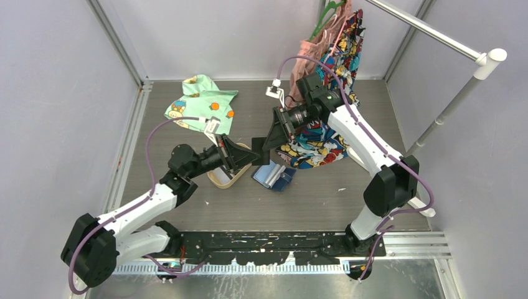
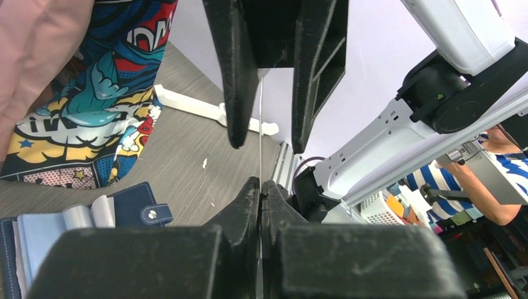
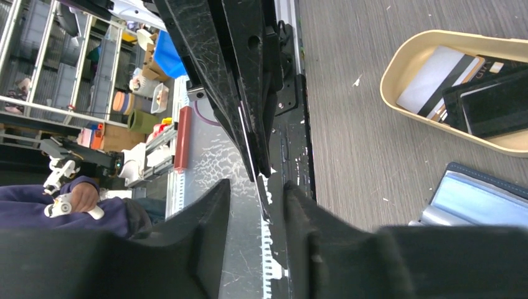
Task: Put the credit cards into the card holder
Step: Pick up the credit card from the storage box.
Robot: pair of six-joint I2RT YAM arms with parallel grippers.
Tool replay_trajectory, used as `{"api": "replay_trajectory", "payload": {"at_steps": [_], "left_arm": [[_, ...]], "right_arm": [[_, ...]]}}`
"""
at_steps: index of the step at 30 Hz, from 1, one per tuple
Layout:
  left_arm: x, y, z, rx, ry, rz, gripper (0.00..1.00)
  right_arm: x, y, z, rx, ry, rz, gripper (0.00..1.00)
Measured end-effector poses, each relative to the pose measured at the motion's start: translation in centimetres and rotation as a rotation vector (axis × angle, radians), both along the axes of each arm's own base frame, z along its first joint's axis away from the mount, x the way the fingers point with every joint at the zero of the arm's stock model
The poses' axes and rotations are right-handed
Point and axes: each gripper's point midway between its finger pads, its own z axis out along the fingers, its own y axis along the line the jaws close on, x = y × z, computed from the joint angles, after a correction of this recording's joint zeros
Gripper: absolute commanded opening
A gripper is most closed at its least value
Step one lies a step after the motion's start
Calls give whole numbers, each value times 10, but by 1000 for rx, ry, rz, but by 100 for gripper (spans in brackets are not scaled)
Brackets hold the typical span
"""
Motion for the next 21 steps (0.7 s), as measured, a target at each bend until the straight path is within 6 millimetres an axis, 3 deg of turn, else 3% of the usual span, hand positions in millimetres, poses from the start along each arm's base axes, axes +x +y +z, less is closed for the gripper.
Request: {"api": "replay_trajectory", "payload": {"at_steps": [2, 3, 5, 6, 7, 8, 10, 16, 21], "left_arm": [[-1, -1, 0, 2, -2, -11, 0], [-2, -1, 0, 2, -3, -15, 0], [-3, -2, 1, 2, -4, -24, 10], [-3, -2, 1, 2, -5, -25, 19], [-3, -2, 1, 4, -4, -25, 36], [-2, -2, -1, 9, -1, -18, 43], [2, 0, -6, 34, -4, 15, 48], [9, 25, -31, 193, -47, 156, 48], [13, 19, -81, 357, 5, 163, 34]], "right_arm": [[-1, 0, 2, 8, 8, 4, 6], [-2, 1, 2, 13, 9, 8, 2], [-3, 1, 2, 20, 16, 12, 1], [-4, 1, 2, 25, 17, 17, 1], [-5, 0, 2, 26, 14, 18, 1], [-6, -1, 0, 27, 11, 20, 1], [-9, -4, -4, 14, 0, 20, 1], [-22, -33, -50, -135, -27, -64, 1], [-5, -74, -95, -290, -7, -240, 1]]}}
